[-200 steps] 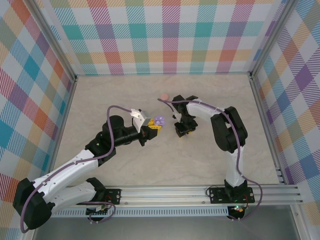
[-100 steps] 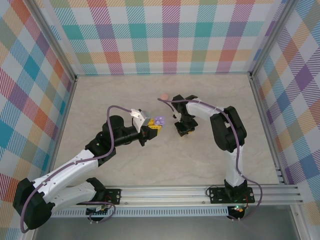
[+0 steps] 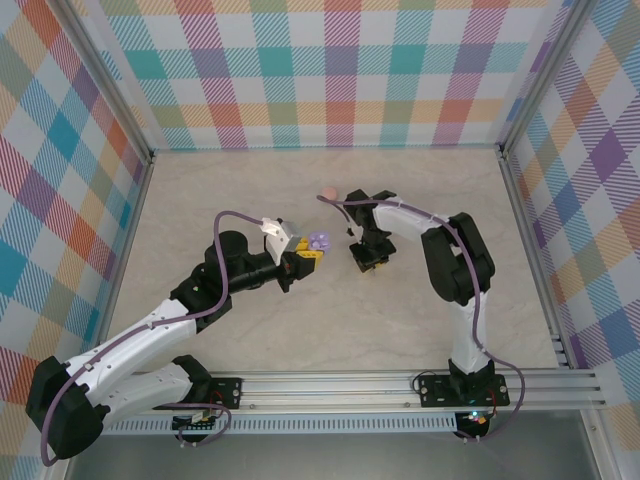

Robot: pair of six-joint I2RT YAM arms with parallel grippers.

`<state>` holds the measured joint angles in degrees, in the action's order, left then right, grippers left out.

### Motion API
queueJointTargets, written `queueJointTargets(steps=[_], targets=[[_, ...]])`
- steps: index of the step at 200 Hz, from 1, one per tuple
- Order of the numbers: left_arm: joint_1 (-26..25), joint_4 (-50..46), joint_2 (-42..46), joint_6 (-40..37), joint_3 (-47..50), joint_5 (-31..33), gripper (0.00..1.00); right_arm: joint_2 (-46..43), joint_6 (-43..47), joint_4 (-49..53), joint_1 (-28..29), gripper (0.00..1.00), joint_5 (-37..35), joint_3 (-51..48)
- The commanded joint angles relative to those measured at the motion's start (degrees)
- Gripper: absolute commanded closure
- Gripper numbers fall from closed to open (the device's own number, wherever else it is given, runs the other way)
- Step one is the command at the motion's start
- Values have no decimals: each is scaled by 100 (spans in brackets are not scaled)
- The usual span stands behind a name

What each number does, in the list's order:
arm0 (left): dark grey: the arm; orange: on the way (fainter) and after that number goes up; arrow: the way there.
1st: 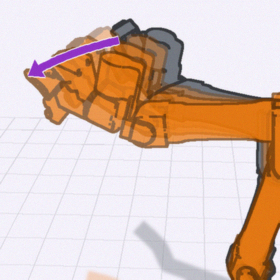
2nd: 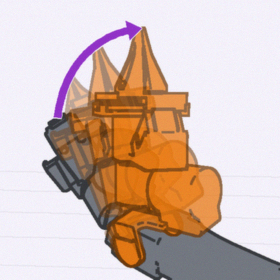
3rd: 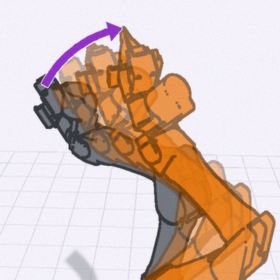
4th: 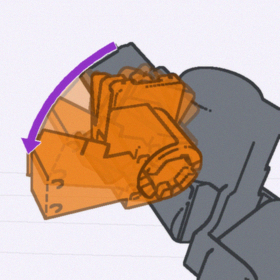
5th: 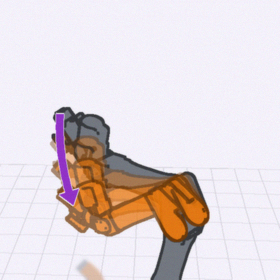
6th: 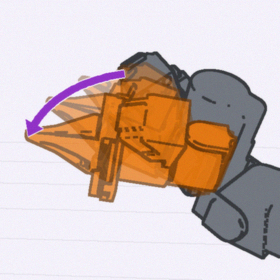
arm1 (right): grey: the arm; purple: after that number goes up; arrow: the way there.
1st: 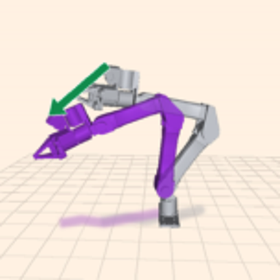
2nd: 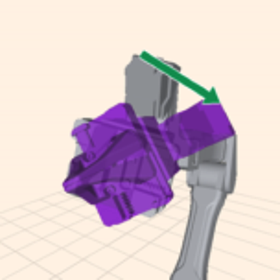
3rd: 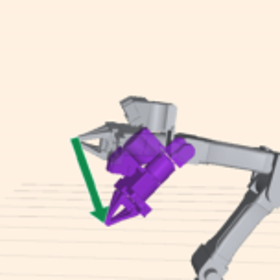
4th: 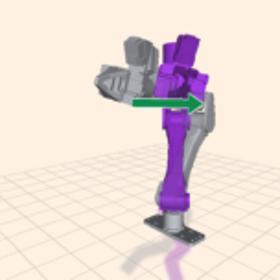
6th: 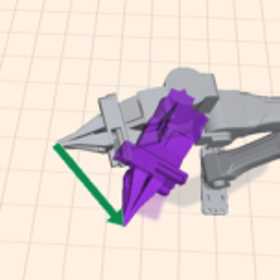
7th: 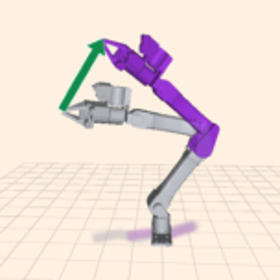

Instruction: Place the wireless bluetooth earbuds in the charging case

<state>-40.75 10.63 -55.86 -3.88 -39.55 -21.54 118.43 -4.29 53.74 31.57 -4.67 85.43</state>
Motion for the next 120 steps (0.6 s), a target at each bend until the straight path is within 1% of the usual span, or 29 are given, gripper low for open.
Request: queueJointTargets(steps=[1, 45, 84, 105, 120], targets=[[-95, 97, 94, -61, -18, -44, 79, -278, -252, -458, -95, 75, 345, -245], [-95, 116, 81, -65, -2, 0, 79, -856, -584, -1072, -407, 77, 756, -819], [-93, 329, -3, -51, 138, -29, 79, -1635, -727, -1773, -557, 78, 1194, -1509], [-99, 628, 3, -220, 299, -115, 79, -2111, -790, -2125, -613, 77, 1437, -1891], [-96, 665, -22, -420, 365, -105, 79, -2483, -859, -2374, -641, 77, 1633, -2147]])
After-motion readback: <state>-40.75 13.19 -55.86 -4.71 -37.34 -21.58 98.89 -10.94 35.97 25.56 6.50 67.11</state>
